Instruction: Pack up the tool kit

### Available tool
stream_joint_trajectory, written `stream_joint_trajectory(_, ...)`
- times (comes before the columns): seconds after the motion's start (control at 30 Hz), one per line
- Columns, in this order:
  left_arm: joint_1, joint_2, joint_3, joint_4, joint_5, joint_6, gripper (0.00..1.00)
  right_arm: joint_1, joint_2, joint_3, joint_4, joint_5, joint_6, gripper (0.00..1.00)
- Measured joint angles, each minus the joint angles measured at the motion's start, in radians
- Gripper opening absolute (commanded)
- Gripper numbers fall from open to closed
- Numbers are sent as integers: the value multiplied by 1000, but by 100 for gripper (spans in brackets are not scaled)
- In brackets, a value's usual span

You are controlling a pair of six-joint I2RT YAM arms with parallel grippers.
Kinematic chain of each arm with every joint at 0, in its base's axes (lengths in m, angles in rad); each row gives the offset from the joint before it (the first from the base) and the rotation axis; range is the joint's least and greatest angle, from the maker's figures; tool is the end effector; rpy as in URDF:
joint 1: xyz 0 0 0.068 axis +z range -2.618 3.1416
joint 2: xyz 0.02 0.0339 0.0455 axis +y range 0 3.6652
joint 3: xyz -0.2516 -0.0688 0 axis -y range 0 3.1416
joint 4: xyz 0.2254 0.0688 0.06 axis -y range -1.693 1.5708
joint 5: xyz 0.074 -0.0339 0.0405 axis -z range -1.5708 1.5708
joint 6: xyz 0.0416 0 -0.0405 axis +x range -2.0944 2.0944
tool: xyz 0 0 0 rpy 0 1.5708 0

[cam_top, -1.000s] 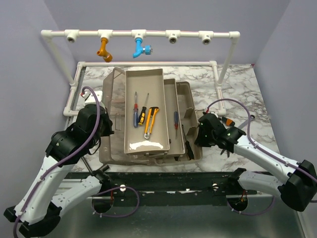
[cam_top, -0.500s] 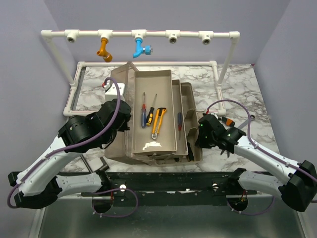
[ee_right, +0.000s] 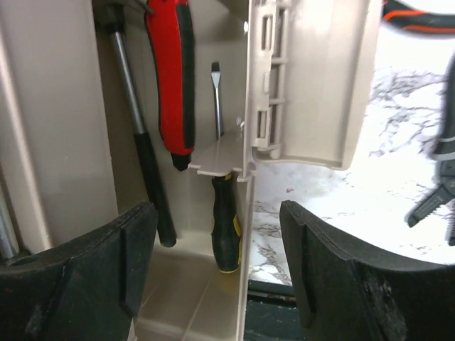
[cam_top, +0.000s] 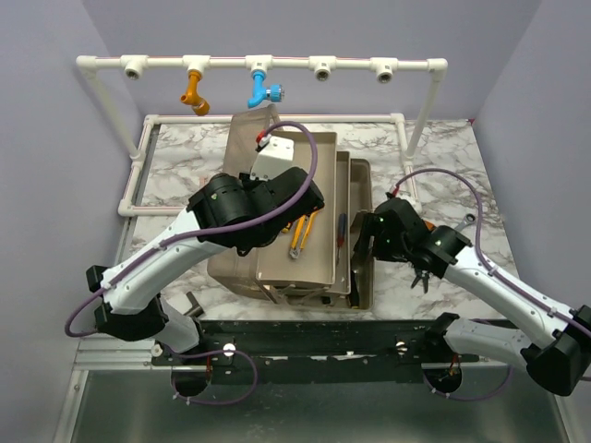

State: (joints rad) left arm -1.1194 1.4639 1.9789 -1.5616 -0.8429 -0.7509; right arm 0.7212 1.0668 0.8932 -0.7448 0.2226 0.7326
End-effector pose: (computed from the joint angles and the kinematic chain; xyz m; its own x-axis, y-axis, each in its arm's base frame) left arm 0.1198 -0.1760 0.4389 -0.5733 0.1421 -0.8069 0.0608 0.9895 0.1310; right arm 0.1566 0.1254 0.2629 -0.8071 0.1590 -0.5687 -0.0048 0.9613 0.2756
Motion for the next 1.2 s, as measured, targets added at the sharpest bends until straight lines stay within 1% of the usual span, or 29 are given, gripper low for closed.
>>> stream_joint_trajectory(0.1,-36,63,73,-35,-26,7,0,0,-31,14,-16,50,8,77)
stream_joint_trajectory(0.17,-58,102,107,-51,-48,18,0,0,-57,29,-27,88,13,80)
stream_joint_trajectory(0.33,-109,213,175,-64,-138,78,0,0,-100,87,-56,180,21,80)
stream_joint_trajectory(0.4,-127,248,193,-63,-175,105,0,0,-104,107,-66,213,23,84)
stream_joint_trajectory(0.43,-134,261,201,-62,-189,118,0,0,-106,115,-70,229,24,84)
stream_joint_trajectory(0.5,-154,290,211,-58,-226,151,0,0,-112,126,-80,269,29,90)
stream_joint_trajectory(0.57,-174,315,212,-48,-257,198,0,0,-123,144,-111,324,47,93)
stream_joint_trajectory(0.63,-195,334,208,-20,-284,247,0,0,-143,163,-137,387,64,93)
stream_joint_trajectory(0.77,-248,362,200,64,-309,338,10,0,-204,199,-179,509,97,93)
stream_joint_trajectory(0.87,-277,373,200,116,-307,378,13,0,-250,211,-196,577,109,93)
stream_joint_trajectory(0.93,-289,381,200,145,-293,393,19,0,-272,219,-206,608,109,93)
stream_joint_trajectory(1.0,-296,386,200,167,-277,399,30,0,-288,229,-223,638,109,93)
stream_joint_trajectory(1.07,-306,387,195,212,-217,400,43,0,-302,243,-237,663,107,93)
stream_joint_trajectory(1.13,-319,373,170,283,-146,397,51,0,-314,262,-252,686,104,93)
stream_joint_trajectory(1.2,-331,343,114,364,-55,390,57,0,-325,285,-262,705,99,93)
